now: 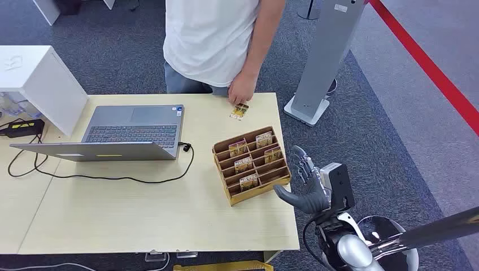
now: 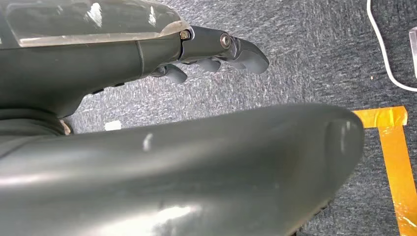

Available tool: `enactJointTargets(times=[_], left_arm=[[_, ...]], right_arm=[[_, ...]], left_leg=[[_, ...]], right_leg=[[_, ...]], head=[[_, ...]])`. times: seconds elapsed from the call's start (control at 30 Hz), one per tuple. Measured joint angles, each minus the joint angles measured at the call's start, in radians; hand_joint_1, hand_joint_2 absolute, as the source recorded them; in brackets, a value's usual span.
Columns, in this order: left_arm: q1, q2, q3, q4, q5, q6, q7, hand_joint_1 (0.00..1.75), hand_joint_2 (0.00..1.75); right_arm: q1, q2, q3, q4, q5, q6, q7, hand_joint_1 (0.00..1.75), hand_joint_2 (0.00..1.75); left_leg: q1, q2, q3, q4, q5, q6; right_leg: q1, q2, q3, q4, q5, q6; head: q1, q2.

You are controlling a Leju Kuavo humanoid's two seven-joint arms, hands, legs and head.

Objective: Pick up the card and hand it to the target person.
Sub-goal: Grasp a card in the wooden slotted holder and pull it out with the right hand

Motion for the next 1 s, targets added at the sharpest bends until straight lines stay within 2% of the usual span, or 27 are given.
enactJointTargets(times=[0.77,0.87,1.0], left_arm=[[0.000,0.000,0.009,0.000,0.000,0.000,-0.007,0.00,0.00],[0.000,0.000,0.010,0.000,-0.001,-0.001,-0.005,0.00,0.00],[0.000,0.000,0.010,0.000,-0.002,-0.003,-0.001,0.00,0.00]], right_arm=[[0.002,0.006,0.000,0.006,0.057,-0.005,0.026,0.00,1.75],[0.004,0.006,0.000,0.006,0.154,-0.035,0.067,0.00,1.75],[-0.003,0.005,0.003,-0.009,0.522,-0.060,0.216,0.00,1.75]], left_leg=[[0.000,0.000,0.000,0.000,0.000,0.000],[0.000,0.000,0.000,0.000,0.000,0.000],[0.000,0.000,0.000,0.000,0.000,0.000]], right_leg=[[0.000,0.000,0.000,0.000,0.000,0.000],[0.000,0.000,0.000,0.000,0.000,0.000],[0.000,0.000,0.000,0.000,0.000,0.000]], head=[[0.000,0.000],[0.000,0.000],[0.000,0.000]])
